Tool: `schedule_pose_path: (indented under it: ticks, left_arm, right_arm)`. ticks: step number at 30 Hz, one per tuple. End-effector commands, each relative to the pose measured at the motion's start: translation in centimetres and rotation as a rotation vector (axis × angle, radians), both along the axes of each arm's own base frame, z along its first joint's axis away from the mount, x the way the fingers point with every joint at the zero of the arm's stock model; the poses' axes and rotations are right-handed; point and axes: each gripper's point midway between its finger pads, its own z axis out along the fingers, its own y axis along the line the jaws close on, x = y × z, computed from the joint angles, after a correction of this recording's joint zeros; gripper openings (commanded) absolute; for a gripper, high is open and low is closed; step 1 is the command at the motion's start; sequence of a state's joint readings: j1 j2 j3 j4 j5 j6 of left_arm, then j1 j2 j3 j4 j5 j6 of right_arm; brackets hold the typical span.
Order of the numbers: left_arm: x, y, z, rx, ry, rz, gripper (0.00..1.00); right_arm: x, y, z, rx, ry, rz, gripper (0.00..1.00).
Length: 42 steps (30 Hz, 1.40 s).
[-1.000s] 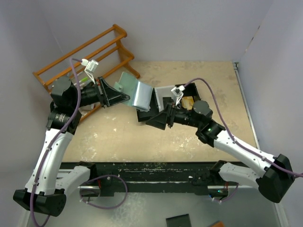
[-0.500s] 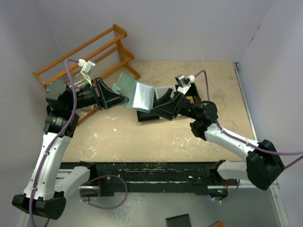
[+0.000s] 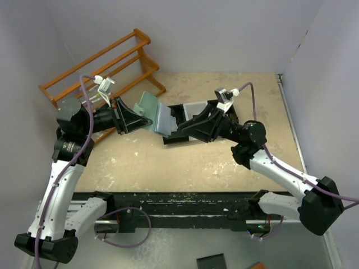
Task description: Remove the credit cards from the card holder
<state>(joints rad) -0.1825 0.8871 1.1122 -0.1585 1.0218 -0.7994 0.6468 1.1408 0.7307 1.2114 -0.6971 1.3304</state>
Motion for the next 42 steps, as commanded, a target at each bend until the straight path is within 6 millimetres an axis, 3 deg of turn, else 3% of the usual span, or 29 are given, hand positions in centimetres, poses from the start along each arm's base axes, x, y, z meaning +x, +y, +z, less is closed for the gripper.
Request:
schedule_pose_path:
  ticks: [1, 3, 6, 11, 16, 21, 23, 28, 34, 36, 39, 42]
  left_arm:
    - [-0.6, 0.2, 1.4, -0.010, -0.079, 0.001, 0.00]
    - [-0.7, 0.2, 1.6, -0.014, -0.084, -0.002, 0.00]
    - [-0.8, 0.2, 2.1, -0.019, -0.099, -0.006, 0.00]
    - [-1.1, 0.1, 3.6, -0.045, -0.117, -0.020, 0.00]
    - [-1.5, 0.1, 4.6, -0.055, -0.132, -0.030, 0.00]
    - [-1.6, 0.1, 4.5, -0.052, -0.133, -0.029, 0.00]
    - [-1.6, 0.1, 4.5, -0.048, -0.135, -0.026, 0.00]
    - [-1.3, 0.1, 3.9, -0.039, -0.129, -0.017, 0.00]
    - [-1.0, 0.1, 3.8, -0.045, -0.118, -0.011, 0.00]
    - [-1.0, 0.1, 3.9, -0.047, -0.119, -0.012, 0.00]
    - [-1.1, 0.1, 4.1, -0.049, -0.122, -0.015, 0.00]
    - [-1.3, 0.1, 4.5, -0.049, -0.128, -0.016, 0.00]
  right_arm:
    - [2.0, 0.5, 0.0, -0.061, 0.016, -0.092, 0.45]
    - [2.4, 0.5, 0.0, -0.068, 0.014, -0.120, 0.45]
    - [2.3, 0.8, -1.3, -0.121, 0.040, -0.103, 0.60]
    - [4.4, 0.8, -5.8, -0.243, 0.147, -0.200, 0.75]
    - [4.3, 1.0, -5.3, -0.117, 0.189, -0.126, 0.77]
    - [4.1, 1.6, -3.4, -0.030, 0.171, -0.036, 0.69]
    - [3.0, 0.9, -1.6, 0.070, 0.123, 0.013, 0.60]
    - [1.6, -0.4, 0.7, 0.182, 0.082, 0.065, 0.44]
    - [1.7, -0.5, 0.9, 0.183, 0.076, 0.040, 0.23]
    - [1.8, -0.5, 1.0, 0.188, 0.077, 0.036, 0.23]
    - [2.4, 0.1, 0.1, 0.156, 0.097, 0.031, 0.35]
    - [2.9, 0.2, -1.1, 0.151, 0.130, 0.018, 0.35]
